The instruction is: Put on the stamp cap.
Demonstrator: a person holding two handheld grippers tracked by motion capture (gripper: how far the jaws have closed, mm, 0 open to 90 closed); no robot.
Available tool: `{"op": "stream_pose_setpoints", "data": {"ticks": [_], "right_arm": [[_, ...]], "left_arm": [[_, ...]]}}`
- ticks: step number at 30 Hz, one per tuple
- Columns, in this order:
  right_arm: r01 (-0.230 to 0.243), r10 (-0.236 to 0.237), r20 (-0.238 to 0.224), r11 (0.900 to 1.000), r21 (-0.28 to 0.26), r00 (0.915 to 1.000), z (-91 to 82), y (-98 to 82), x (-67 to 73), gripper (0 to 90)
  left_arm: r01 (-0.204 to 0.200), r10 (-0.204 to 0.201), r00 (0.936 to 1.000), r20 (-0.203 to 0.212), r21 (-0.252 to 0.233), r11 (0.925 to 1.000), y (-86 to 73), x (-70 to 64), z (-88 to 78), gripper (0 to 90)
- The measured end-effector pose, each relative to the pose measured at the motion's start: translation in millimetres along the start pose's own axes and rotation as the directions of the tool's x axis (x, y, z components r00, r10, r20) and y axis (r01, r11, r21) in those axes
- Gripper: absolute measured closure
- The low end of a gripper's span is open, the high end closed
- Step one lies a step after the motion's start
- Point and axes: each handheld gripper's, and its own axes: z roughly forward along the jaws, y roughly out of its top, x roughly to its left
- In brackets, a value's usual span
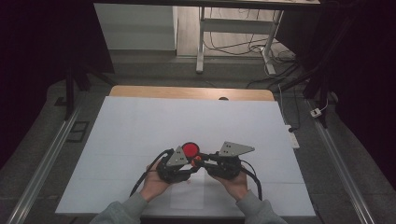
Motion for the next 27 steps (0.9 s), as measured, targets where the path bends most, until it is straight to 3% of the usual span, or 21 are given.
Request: {"op": "stream_pose_setpoints", "data": {"ticks": [8, 22, 27], "right_arm": [[-0.002, 0.002, -0.001, 1.000, -0.002, 1.0000, -0.1, 0.0, -0.3, 72.1], [-0.015, 0.015, -0.011, 1.000, -0.009, 0.9998, 0.8, -2.7, -0.4, 72.4], [-0.023, 0.022, -0.021, 1.000, -0.022, 0.9995, -0.6, -2.4, -1.3, 72.5]], "left_arm": [[-0.006, 0.006, 1.0000, -0.008, -0.002, 1.0000, 0.2, -0.8, -0.4, 64.5], [-0.072, 0.073, 0.9955, -0.060, 0.018, 0.9972, 0.6, -6.6, -1.7, 65.1], [-0.067, 0.067, 0.9955, -0.067, 0.006, 0.9978, 1.6, -7.5, -2.8, 65.1]]}}
